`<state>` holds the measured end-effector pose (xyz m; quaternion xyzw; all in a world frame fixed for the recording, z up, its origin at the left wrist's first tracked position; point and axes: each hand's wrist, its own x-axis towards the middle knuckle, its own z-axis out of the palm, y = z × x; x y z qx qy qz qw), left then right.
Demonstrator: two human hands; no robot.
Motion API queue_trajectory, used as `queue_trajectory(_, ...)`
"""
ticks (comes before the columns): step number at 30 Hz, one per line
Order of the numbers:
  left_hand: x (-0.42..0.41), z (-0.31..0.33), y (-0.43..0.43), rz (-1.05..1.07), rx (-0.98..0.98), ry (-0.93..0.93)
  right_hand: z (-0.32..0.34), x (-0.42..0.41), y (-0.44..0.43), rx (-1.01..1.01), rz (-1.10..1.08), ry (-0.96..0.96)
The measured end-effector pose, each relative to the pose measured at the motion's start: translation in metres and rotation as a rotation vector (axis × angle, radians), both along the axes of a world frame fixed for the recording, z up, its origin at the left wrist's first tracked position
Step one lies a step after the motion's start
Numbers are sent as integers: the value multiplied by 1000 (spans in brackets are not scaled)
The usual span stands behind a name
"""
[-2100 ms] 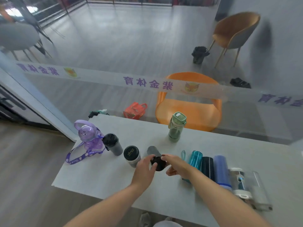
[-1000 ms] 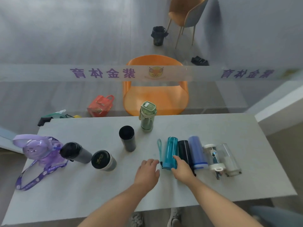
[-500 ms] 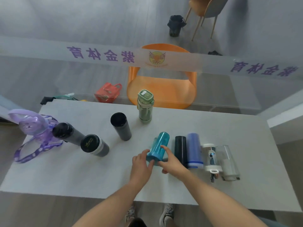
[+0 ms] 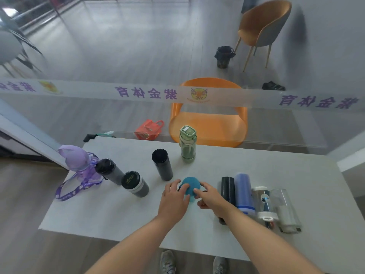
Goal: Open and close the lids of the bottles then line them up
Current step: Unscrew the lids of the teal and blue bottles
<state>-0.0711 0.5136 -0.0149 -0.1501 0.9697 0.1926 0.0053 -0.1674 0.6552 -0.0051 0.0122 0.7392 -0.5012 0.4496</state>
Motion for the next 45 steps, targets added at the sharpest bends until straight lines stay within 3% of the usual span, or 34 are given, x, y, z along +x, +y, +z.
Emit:
queue_trajectory(3, 4, 5, 0, -69, -92, -21, 3, 2, 3, 24, 12, 33)
queue_trajectory(6, 5, 6, 6, -276, -151, 100, 4, 1, 21, 90, -19, 79)
queue_trajectory(11, -4, -3, 39, -465, -30, 114, -10, 5, 81, 287, 1, 243)
queue_trajectory(18, -5, -57, 98, -215, 264, -218, -50, 38, 147, 532, 128, 343)
queue_trajectory(22, -10, -88, 123, -109, 410, -300, -78, 45, 148, 532, 179, 395)
queue_trajectory(26, -13, -99, 134, 25, 530, -326, -97, 47, 138, 459, 98, 380)
queue_trajectory(34, -15, -55, 117, 104, 449, -154, -60, 25, 127, 193, -27, 240)
queue_trajectory(40, -35, -5, 106, 37, 348, 90, -8, -14, 111, 64, -148, 175)
queue_trajectory(45, -64, 19, 94, -104, 7, 58, 17, -38, 97, 18, -160, 160)
